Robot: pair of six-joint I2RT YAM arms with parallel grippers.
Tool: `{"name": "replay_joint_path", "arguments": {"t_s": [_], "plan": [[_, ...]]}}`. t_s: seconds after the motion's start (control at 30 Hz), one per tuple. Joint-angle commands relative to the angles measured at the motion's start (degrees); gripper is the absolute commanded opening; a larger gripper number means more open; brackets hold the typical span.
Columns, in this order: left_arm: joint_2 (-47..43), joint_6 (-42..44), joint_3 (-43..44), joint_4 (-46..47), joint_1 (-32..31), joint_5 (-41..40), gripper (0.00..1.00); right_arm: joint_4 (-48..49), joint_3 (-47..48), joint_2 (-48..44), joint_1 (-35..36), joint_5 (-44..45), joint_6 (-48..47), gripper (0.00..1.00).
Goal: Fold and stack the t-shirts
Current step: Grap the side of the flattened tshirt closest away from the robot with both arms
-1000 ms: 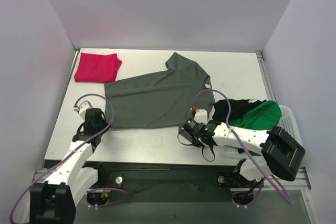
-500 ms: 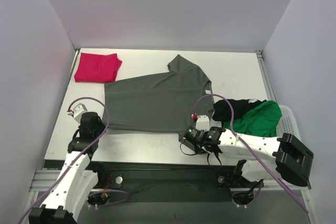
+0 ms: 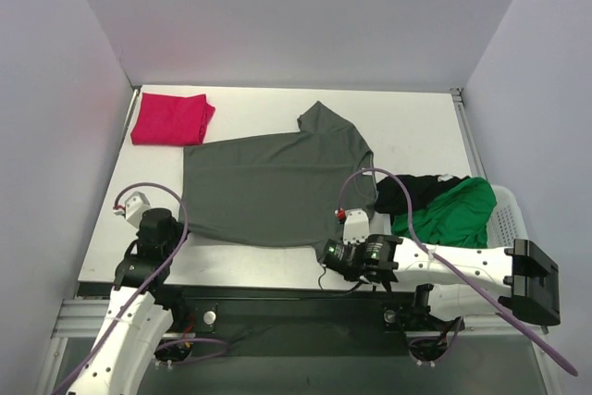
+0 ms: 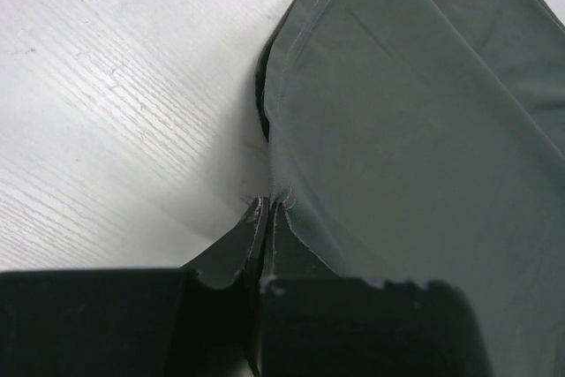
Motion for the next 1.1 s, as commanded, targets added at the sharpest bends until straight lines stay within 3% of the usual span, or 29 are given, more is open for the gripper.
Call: {"name": "replay_joint_path", "arguments": {"t_s": [0.0,0.47,1.07], "plan": [[-2.2,-2.3,1.0,-3.3,-3.0,-2.5,0.0,-7.4,4.1,-2.2,2.9,6.0,3.7,0.0],[-5.6,-8.5,5.1,-11.7,-12.1,-9.7,0.0,-12.9,7.0,-2.8,5.9,7.5,5.9,0.0],[-9.4,-12.5,12.0,-20.4,-17.0,-10.8,0.0,-18.3,8.1,-6.4,8.8,9.3,8.8,0.0]]}}
